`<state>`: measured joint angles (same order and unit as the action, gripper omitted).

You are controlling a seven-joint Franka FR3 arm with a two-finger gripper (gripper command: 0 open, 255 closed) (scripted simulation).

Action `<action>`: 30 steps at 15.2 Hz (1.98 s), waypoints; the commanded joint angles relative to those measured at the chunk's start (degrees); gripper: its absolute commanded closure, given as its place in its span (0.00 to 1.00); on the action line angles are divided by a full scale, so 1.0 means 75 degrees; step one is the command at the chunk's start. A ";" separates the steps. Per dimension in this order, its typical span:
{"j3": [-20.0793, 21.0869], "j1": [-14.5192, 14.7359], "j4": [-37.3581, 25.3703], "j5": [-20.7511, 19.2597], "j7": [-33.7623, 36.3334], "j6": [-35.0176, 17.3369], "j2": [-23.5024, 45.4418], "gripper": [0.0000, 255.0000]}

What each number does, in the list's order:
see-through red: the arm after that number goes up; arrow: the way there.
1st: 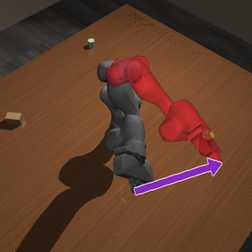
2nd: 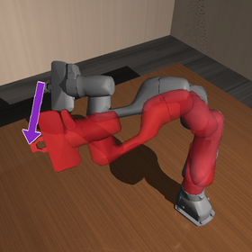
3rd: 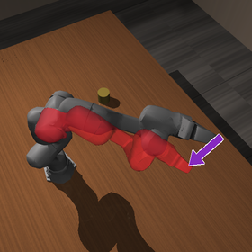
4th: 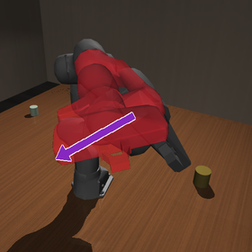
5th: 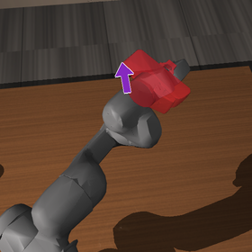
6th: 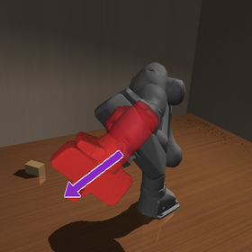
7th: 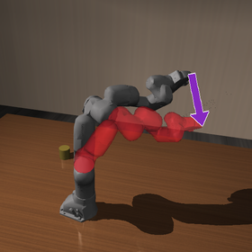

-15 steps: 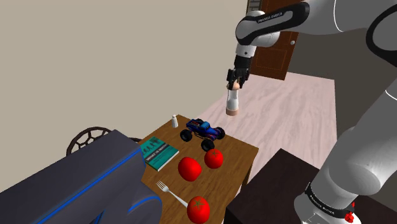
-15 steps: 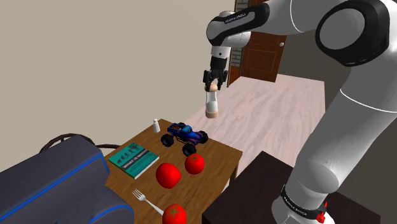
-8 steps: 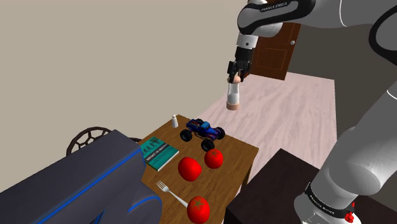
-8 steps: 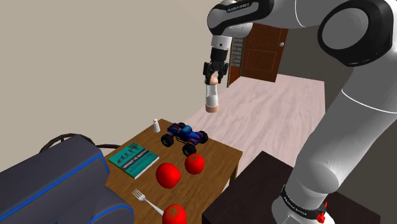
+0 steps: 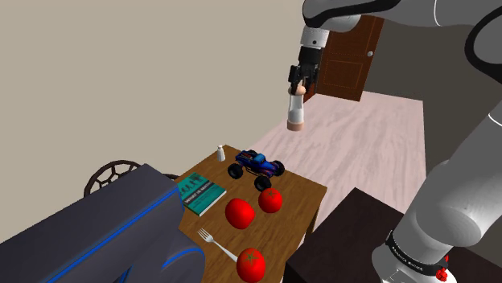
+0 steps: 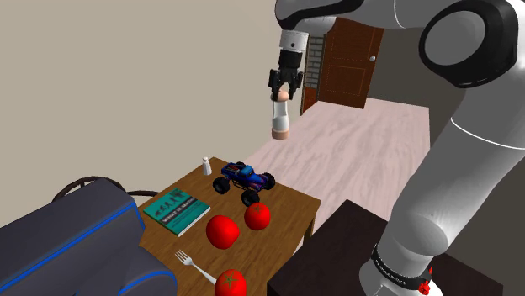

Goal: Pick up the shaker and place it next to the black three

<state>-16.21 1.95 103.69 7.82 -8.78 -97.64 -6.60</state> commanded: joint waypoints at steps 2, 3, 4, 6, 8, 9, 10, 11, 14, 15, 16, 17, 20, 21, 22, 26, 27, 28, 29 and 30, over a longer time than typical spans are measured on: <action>-0.0007 -0.0002 -0.0341 0.0005 0.0031 0.0306 0.0037 1.00; -0.0009 -0.0002 -0.0463 0.0008 0.0042 0.0411 0.0055 1.00; -0.0012 -0.0003 -0.0587 0.0012 0.0053 0.0516 0.0074 1.00; -0.0019 -0.0004 -0.0843 0.0022 0.0073 0.0728 0.0118 1.00; -0.0027 -0.0006 -0.1108 0.0036 0.0091 0.0943 0.0171 1.00; -0.0031 -0.0008 -0.1245 0.0044 0.0100 0.1052 0.0200 1.00; -0.0036 -0.0010 -0.1385 0.0052 0.0108 0.1161 0.0232 1.00; -0.0041 -0.0012 -0.1528 0.0062 0.0116 0.1272 0.0266 1.00; -0.0059 -0.0021 -0.1975 0.0097 0.0138 0.1609 0.0381 1.00; -0.0067 -0.0024 -0.2131 0.0110 0.0145 0.1723 0.0425 1.00; -0.0074 -0.0029 -0.2291 0.0125 0.0151 0.1839 0.0471 1.00; -0.0082 -0.0034 -0.2454 0.0141 0.0157 0.1957 0.0520 1.00; -0.0110 -0.0054 -0.2971 0.0197 0.0173 0.2318 0.0684 1.00; -0.0120 -0.0062 -0.3153 0.0219 0.0178 0.2443 0.0746 1.00; -0.0131 -0.0072 -0.3340 0.0243 0.0182 0.2569 0.0811 1.00; -0.0183 -0.0126 -0.4154 0.0359 0.0196 0.3101 0.1111 1.00; -0.0198 -0.0144 -0.4376 0.0394 0.0199 0.3242 0.1199 1.00; -0.0213 -0.0165 -0.4608 0.0433 0.0202 0.3387 0.1291 1.00; -0.0230 -0.0189 -0.4850 0.0476 0.0204 0.3537 0.1391 1.00; -0.0247 -0.0217 -0.5104 0.0523 0.0207 0.3692 0.1497 1.00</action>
<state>-17.94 0.50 67.13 11.46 -7.25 -71.11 4.02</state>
